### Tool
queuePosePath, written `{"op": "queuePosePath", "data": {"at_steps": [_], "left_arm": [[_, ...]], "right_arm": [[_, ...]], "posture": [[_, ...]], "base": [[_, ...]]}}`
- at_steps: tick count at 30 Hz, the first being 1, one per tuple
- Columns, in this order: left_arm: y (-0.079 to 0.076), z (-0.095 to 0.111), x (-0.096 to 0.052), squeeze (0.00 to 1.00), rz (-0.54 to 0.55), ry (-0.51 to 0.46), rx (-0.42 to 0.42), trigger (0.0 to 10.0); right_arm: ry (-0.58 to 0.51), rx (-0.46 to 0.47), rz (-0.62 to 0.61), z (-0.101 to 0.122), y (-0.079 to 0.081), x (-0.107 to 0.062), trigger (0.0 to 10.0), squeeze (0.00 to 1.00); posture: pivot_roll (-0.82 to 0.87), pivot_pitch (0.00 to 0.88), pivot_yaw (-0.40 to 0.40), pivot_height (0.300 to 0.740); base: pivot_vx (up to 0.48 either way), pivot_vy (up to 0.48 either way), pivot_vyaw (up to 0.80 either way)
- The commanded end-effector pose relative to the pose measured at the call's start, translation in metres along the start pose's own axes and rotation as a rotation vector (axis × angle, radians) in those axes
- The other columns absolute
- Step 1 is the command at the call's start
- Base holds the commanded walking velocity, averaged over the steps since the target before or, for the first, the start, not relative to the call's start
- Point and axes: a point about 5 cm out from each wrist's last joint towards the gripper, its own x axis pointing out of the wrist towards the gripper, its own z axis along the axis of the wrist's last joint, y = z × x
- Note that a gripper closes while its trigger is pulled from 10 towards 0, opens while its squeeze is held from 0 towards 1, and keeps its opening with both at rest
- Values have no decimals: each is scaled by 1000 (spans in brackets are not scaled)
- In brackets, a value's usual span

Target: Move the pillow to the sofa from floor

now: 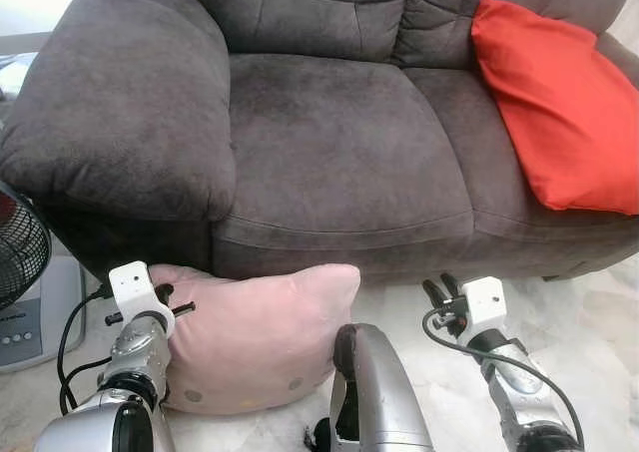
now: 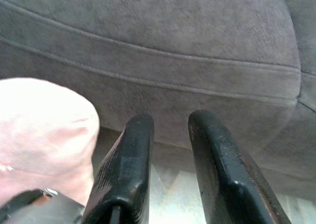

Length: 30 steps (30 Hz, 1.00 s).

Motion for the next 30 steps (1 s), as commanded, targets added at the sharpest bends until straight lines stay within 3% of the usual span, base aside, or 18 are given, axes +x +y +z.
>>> {"op": "queuePosePath", "data": {"at_steps": [1,3,10,30], "left_arm": [[-6,4,-1,0,-25,-59,6,10000],[-9,3,-2,0,-36,-71,47,10000],[-20,-3,-7,0,-79,-107,8,10000],[-35,-10,-11,0,-137,-119,10,10000]], "right_arm": [[1,6,-26,-2,-4,-5,10000,0],[-3,8,-25,-2,-2,-5,10000,0],[-23,17,-18,-2,5,-5,10000,0],[-4,76,-45,-5,15,-1,10000,0]], "posture": [[26,90,-199,439],[29,90,-195,439],[45,88,-185,439],[55,86,-150,439]], "base": [[0,0,0],[0,0,0],[0,0,0],[-321,0,0]]}}
